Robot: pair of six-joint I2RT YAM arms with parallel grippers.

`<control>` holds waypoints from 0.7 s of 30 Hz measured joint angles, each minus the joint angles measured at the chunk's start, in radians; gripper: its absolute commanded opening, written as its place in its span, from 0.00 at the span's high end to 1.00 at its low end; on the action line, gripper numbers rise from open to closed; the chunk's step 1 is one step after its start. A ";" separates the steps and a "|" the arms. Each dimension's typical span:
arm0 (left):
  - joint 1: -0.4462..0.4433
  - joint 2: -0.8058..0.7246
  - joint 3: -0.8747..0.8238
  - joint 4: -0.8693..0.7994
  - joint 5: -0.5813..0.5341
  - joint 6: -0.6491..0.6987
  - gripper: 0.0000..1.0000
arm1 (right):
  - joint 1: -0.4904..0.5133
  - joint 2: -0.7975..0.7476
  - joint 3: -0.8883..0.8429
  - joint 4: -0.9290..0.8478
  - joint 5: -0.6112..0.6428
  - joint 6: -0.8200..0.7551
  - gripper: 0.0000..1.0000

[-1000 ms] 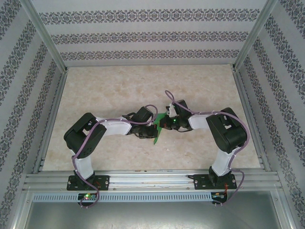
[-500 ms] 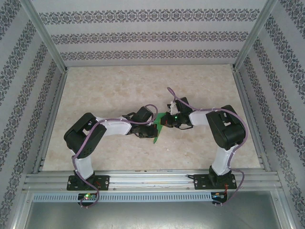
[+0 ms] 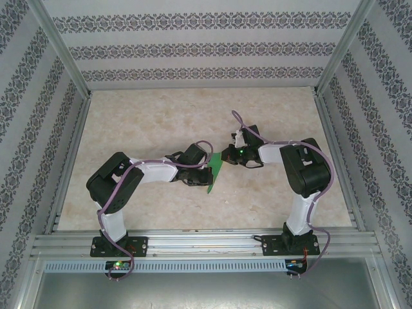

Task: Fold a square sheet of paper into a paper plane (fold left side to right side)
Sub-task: Fold the wing for the fifth time at the center of the table.

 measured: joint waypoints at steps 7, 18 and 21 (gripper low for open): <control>0.000 0.000 0.000 0.000 0.000 0.000 1.00 | -0.020 0.025 0.035 -0.016 -0.011 0.000 1.00; 0.000 0.000 0.000 0.000 0.000 0.000 1.00 | -0.081 0.066 0.101 -0.012 0.034 -0.003 1.00; 0.000 0.000 0.000 0.000 0.000 0.000 1.00 | -0.087 0.071 0.111 -0.013 0.041 -0.003 1.00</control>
